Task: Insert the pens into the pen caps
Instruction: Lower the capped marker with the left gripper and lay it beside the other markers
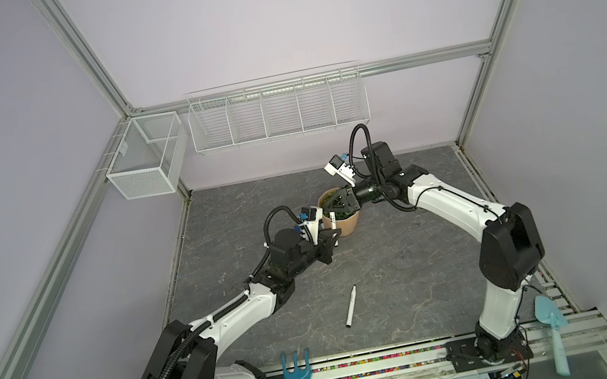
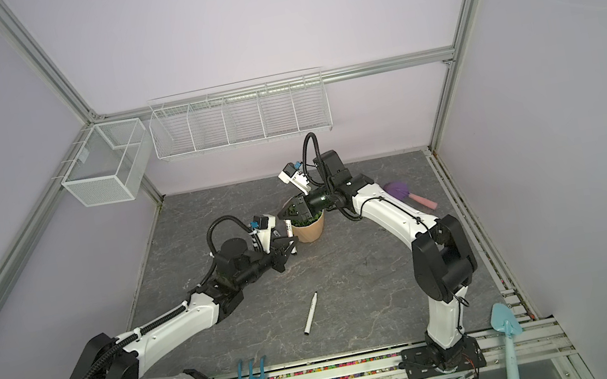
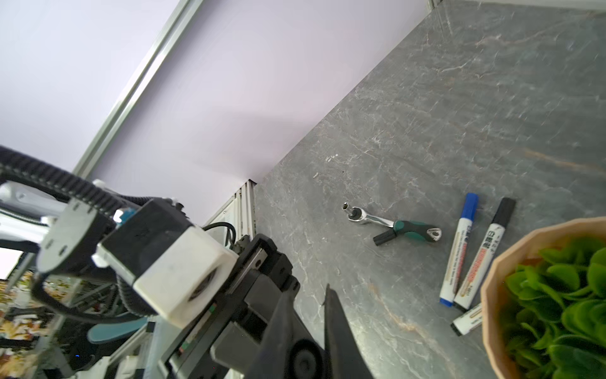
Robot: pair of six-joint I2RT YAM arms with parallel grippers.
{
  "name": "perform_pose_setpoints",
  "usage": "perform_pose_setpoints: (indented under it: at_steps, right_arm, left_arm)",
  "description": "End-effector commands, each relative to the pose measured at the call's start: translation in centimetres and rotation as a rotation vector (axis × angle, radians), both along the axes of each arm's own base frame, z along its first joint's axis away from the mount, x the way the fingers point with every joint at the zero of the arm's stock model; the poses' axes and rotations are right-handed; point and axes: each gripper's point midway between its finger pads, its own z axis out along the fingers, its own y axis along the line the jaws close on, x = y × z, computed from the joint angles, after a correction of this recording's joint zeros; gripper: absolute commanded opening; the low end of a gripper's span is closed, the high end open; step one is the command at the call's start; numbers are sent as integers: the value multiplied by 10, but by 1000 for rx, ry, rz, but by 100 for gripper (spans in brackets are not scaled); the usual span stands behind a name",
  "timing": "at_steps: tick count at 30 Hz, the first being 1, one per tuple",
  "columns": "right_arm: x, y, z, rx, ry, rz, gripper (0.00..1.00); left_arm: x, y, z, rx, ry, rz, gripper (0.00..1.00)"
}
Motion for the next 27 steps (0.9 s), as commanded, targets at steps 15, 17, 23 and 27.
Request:
perform_pose_setpoints:
  at_steps: [15, 17, 23, 27]
  right_arm:
    - [37, -38, 69, 180, 18, -375, 88]
    - [40, -47, 60, 118, -9, -428, 88]
    - [40, -56, 45, 32, -13, -466, 88]
    - [35, -59, 42, 11, -26, -466, 88]
  left_arm:
    - [16, 45, -51, -91, 47, 189, 0]
    - [22, 55, -69, -93, 113, 270, 0]
    - [42, 81, -110, -148, 218, 490, 0]
    - [54, 85, -128, -168, 292, 528, 0]
